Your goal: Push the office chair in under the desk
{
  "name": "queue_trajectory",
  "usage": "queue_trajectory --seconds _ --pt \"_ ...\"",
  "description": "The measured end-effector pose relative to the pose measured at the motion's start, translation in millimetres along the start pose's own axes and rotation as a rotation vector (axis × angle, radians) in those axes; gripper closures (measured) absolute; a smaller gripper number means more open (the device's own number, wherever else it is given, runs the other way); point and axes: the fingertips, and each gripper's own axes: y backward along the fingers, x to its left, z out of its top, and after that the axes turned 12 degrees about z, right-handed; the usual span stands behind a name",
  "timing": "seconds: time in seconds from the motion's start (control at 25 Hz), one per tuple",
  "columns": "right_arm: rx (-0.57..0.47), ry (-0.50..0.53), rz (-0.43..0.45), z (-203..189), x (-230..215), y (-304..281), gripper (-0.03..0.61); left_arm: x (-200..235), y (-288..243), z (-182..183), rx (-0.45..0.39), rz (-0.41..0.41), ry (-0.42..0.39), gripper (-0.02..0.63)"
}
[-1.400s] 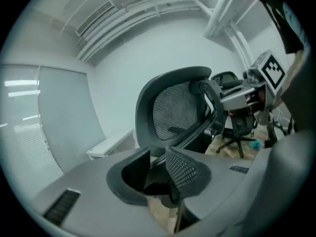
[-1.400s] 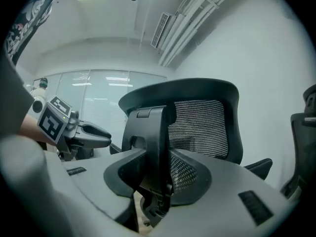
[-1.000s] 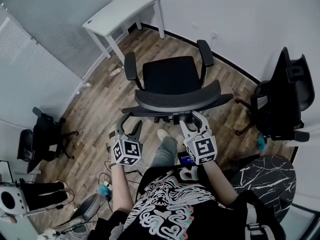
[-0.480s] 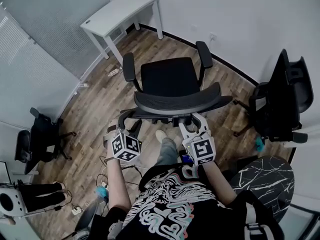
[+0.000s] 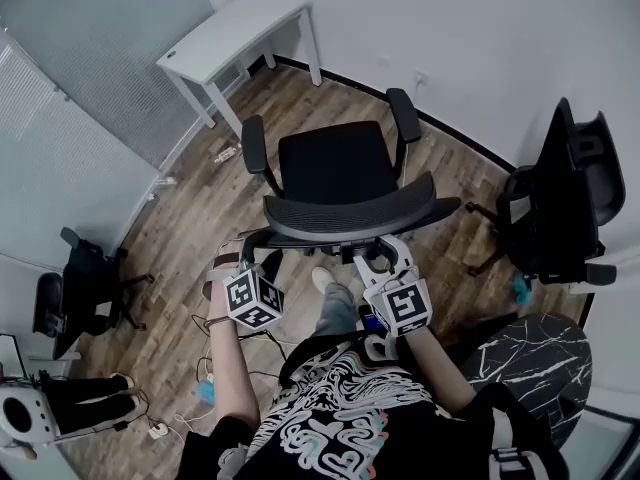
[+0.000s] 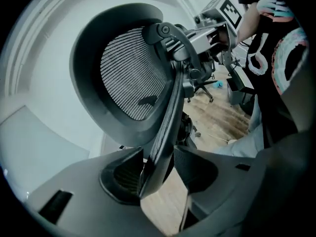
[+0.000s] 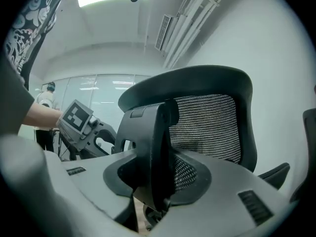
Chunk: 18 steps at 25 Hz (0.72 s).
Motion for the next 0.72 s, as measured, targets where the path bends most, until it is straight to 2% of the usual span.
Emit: queue_trajectory --seconds 0.28,0.72 --pt "-0.020 -0.011 0.014 -1 -1 1 0.466 -10 -10 8 -0.003 -0.026 -0.074 0.393" --pt "-0.044 -0.030 0.009 1 -3 0 0.460 -10 -17 13 -0.029 -0.019 -0.062 0.393"
